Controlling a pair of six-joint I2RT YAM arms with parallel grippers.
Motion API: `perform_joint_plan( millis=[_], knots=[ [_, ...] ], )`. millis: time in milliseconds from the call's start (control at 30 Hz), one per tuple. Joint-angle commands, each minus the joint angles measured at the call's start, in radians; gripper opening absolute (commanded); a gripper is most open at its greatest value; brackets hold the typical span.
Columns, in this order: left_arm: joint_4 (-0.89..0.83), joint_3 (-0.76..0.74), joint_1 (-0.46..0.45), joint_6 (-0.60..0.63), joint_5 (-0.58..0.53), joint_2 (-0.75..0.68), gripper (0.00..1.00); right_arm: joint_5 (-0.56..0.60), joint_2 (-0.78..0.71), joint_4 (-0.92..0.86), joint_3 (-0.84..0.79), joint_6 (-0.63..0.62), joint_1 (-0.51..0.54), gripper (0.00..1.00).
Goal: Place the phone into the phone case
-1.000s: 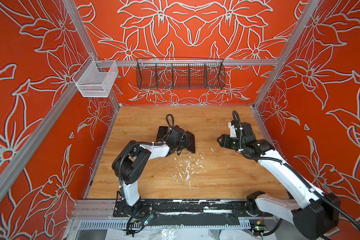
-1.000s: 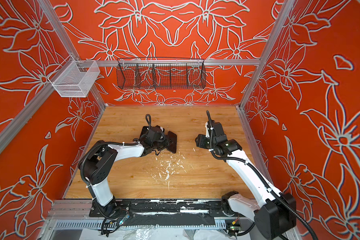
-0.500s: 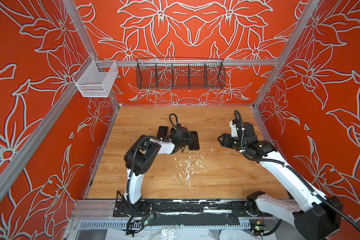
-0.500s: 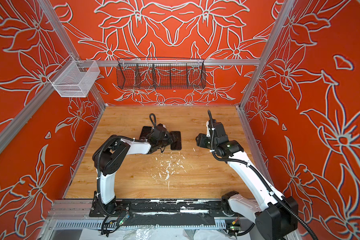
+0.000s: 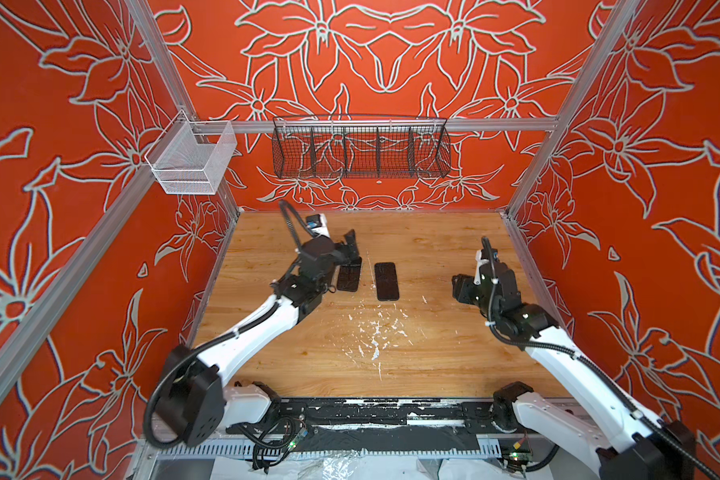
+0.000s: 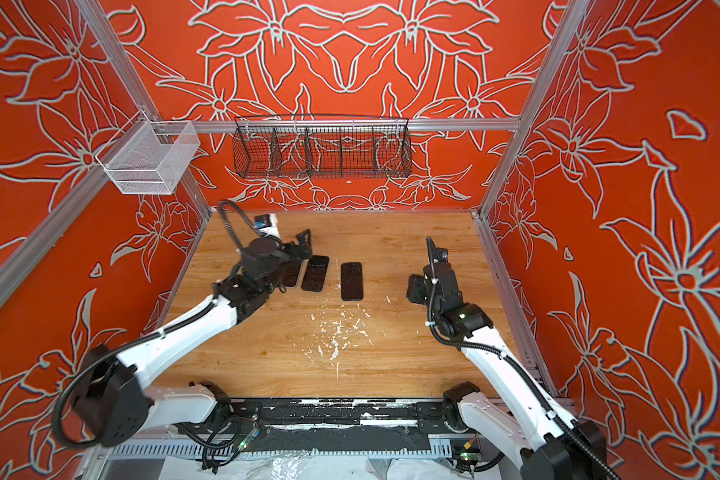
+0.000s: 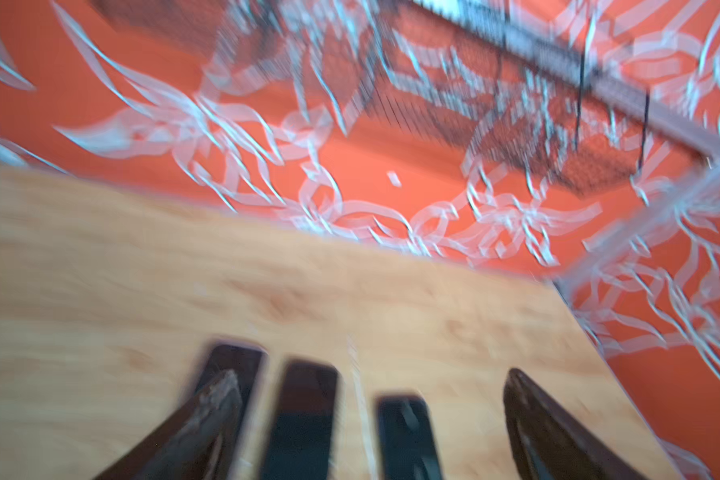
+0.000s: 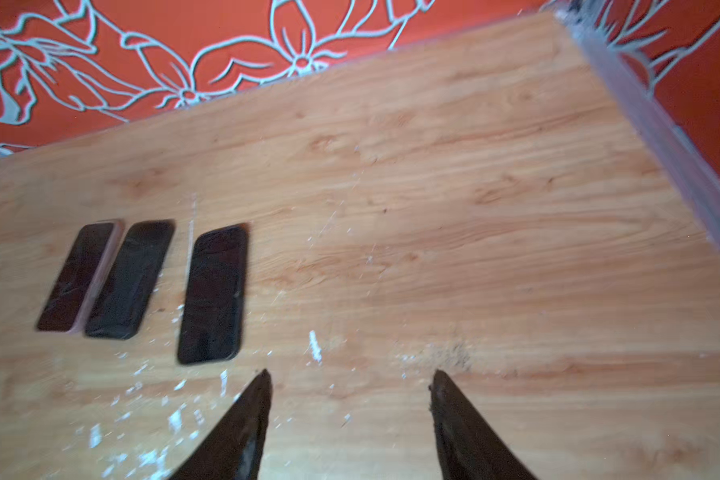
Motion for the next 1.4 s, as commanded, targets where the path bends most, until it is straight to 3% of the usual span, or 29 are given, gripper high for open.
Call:
perform_joint_plan(
  millis=[0,133,233,300,433,600,633,700,800,867,933,1000,1033,1100,1167,1233,1367],
  knots=[
    [-0.037,-0.187,0.13,0.135,-0.109,-0.1,0.97,0.203,-0.07,0.357,-0.198,-0.146,-0.005,0.63],
    [0.099,-0.435,0.291,0.192,-0.077,-0.266,0.97,0.313,-0.086,0.615,-0.369,-0.296,-0.005,0.8],
    [0.091,-0.493,0.343,0.271,-0.014,-0.27,0.97,0.315,-0.052,0.656,-0.366,-0.388,-0.005,0.81],
    [0.108,-0.522,0.354,0.297,0.012,-0.222,0.97,0.31,-0.022,0.717,-0.386,-0.439,-0.006,0.82],
    [0.335,-0.6,0.369,0.304,0.067,-0.072,0.97,0.332,0.078,0.983,-0.491,-0.522,-0.009,0.83],
    [0.438,-0.544,0.394,0.356,0.173,0.123,0.97,0.311,0.271,1.204,-0.512,-0.542,-0.03,0.84],
    [0.507,-0.557,0.421,0.353,0.222,0.155,0.97,0.285,0.3,1.205,-0.494,-0.559,-0.036,0.84],
    [0.433,-0.547,0.465,0.312,0.275,0.138,0.97,0.234,0.367,1.215,-0.467,-0.57,-0.061,0.84],
    [0.537,-0.577,0.48,0.335,0.367,0.175,0.97,0.158,0.474,1.291,-0.449,-0.559,-0.111,0.85],
    [0.477,-0.561,0.481,0.345,0.389,0.159,0.97,0.132,0.475,1.215,-0.411,-0.514,-0.153,0.87],
    [0.518,-0.573,0.479,0.352,0.398,0.168,0.97,0.019,0.461,1.066,-0.355,-0.464,-0.226,0.87],
    [0.505,-0.57,0.48,0.354,0.395,0.163,0.97,-0.055,0.527,1.122,-0.355,-0.432,-0.277,0.87],
    [0.503,-0.57,0.478,0.353,0.396,0.163,0.97,-0.067,0.552,1.178,-0.362,-0.432,-0.282,0.87],
    [0.512,-0.572,0.478,0.352,0.397,0.166,0.97,-0.072,0.51,1.06,-0.339,-0.426,-0.286,0.88],
    [0.508,-0.571,0.48,0.352,0.398,0.165,0.97,-0.079,0.546,1.154,-0.357,-0.429,-0.289,0.89],
    [0.511,-0.572,0.48,0.353,0.394,0.166,0.97,-0.08,0.518,1.073,-0.337,-0.425,-0.291,0.91],
    [0.508,-0.569,0.479,0.353,0.394,0.167,0.97,-0.081,0.529,1.105,-0.345,-0.424,-0.292,0.92]
  ],
)
